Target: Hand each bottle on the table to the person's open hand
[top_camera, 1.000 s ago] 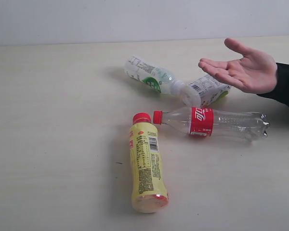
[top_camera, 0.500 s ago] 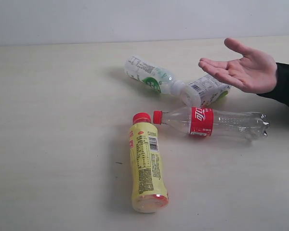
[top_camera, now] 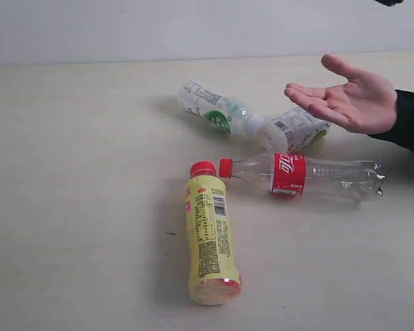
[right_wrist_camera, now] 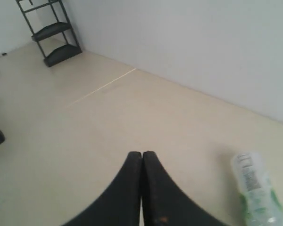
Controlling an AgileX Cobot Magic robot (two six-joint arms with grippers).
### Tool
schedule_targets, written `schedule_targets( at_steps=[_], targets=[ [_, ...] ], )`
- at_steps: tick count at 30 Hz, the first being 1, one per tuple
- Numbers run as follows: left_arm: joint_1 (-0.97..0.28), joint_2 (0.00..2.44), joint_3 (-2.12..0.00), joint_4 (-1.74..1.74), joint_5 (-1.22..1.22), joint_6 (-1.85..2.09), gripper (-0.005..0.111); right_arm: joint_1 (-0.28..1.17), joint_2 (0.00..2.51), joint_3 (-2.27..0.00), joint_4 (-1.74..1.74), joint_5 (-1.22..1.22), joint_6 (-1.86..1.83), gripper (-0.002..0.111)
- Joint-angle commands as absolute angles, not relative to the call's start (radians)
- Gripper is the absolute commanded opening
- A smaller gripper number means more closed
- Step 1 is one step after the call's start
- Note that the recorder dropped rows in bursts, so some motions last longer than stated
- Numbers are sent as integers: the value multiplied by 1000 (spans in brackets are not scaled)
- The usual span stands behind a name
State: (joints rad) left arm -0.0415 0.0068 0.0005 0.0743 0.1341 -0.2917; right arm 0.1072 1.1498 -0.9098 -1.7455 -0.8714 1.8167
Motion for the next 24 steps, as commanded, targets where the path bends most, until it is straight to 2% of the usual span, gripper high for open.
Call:
schedule_targets(
  at_steps=[1, 5, 10, 19, 24],
  targets=[
    [-40, 0, 0, 79, 134, -292, 2, 111, 1158, -935, -1744, -722, 1604, 1],
    [-40, 0, 0, 79, 134, -292, 2, 111, 1158, -933, -1744, -627, 1350, 6],
    [-40, 0, 0, 79, 134, -292, 2, 142, 1174, -921, -1744, -452, 1264, 8],
    [-40, 0, 0, 79, 134, -292, 2, 309, 1234, -852, -1731, 216, 1074, 8],
    [-40, 0, 0, 79, 134, -292, 2, 376, 1290, -890, -1338, 523, 826, 8]
  ],
)
